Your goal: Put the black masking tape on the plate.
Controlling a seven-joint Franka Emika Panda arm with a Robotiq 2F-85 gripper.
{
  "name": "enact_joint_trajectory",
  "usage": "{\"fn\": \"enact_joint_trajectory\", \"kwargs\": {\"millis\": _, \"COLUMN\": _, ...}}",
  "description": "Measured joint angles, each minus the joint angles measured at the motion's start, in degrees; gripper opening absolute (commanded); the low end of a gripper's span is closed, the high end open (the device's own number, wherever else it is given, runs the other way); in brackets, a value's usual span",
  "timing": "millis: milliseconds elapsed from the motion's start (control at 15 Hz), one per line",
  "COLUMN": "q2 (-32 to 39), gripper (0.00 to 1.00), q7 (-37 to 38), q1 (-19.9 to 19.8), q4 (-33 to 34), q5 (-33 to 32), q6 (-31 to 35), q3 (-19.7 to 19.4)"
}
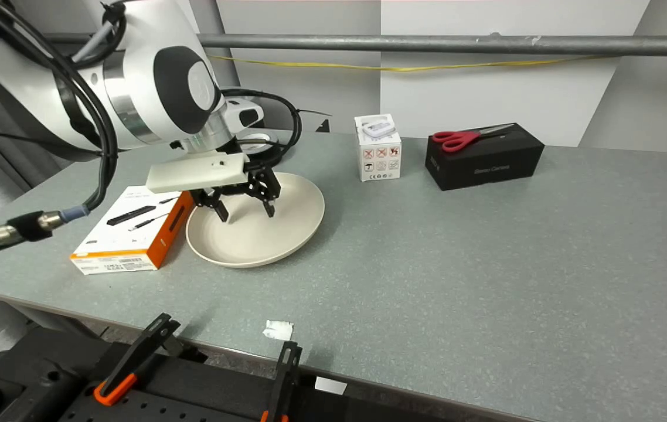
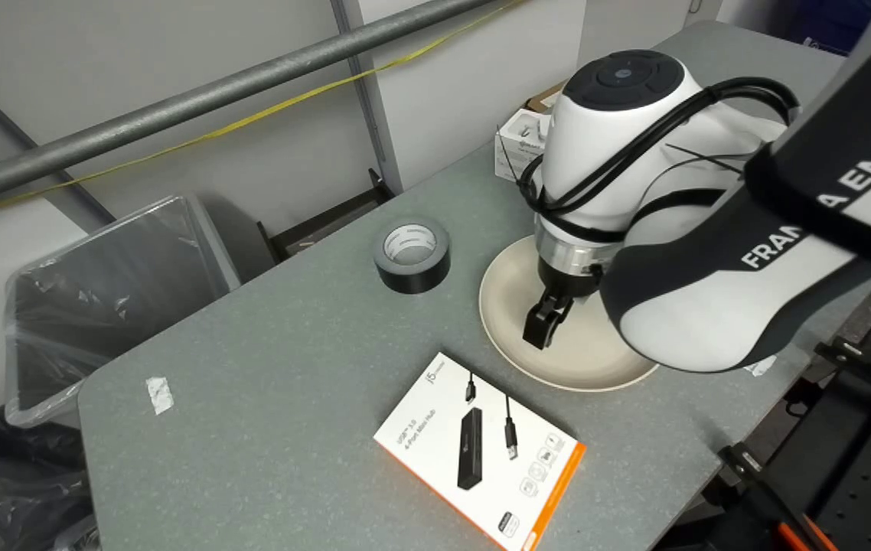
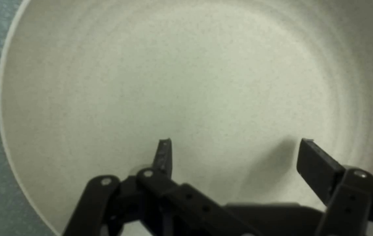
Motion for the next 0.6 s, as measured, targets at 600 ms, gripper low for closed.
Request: {"fn": "enact_joint_trajectory", "kwargs": {"millis": 600, "q2": -8.76, "gripper": 1.00, "q7": 0.99, "q1": 0.43, "q4": 2.18, "q5": 0.00, "q6": 1.33, "q3": 0.02}}
